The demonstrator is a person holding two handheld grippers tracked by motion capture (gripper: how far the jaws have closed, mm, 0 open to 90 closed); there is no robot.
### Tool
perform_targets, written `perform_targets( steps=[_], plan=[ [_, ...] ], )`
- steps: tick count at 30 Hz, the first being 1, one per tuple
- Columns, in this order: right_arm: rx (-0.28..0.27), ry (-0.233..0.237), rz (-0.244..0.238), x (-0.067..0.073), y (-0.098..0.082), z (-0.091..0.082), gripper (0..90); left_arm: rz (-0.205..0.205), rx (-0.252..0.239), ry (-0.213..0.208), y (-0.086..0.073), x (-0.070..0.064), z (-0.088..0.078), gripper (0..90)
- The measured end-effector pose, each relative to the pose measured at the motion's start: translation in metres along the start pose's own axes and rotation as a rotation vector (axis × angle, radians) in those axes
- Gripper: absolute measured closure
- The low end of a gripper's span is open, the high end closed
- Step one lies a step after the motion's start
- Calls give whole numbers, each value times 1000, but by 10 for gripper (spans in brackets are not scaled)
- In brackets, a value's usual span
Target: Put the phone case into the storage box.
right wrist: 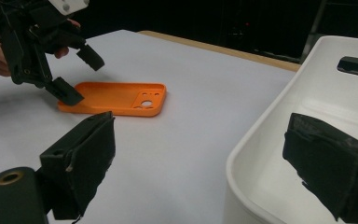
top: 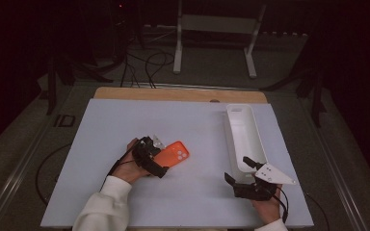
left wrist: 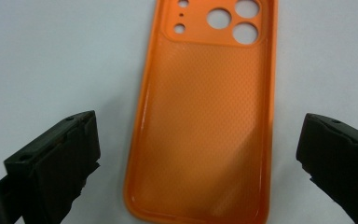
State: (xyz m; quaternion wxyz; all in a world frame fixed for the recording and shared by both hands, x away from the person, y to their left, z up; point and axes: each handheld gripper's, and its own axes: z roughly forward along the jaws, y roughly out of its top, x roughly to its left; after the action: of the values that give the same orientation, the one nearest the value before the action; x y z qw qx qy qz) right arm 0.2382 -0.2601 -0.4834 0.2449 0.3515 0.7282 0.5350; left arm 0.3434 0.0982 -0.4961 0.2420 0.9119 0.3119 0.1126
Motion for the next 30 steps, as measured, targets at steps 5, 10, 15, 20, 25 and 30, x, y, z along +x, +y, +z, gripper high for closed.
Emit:
perform_targets(
  steps=[5,10,15,20,25,30],
  plan=[
    [0,0,1,0,0,0,93,5,14,-21,1,0,5,29],
    [0,0,1,0,0,0,93,-9,27,-34,2,1,11,47],
    [0,0,1,-1,0,0,93,-17,37,-34,2,2,17,88],
    [0,-1,1,-1,0,-1,93,-19,43,-57,1,5,19,110],
    [0,2,0,0,0,0,93,-20,48,-62,1,5,19,126],
    [1,3,-2,0,0,1,93,-11,47,-60,1,4,18,160]
  ],
)
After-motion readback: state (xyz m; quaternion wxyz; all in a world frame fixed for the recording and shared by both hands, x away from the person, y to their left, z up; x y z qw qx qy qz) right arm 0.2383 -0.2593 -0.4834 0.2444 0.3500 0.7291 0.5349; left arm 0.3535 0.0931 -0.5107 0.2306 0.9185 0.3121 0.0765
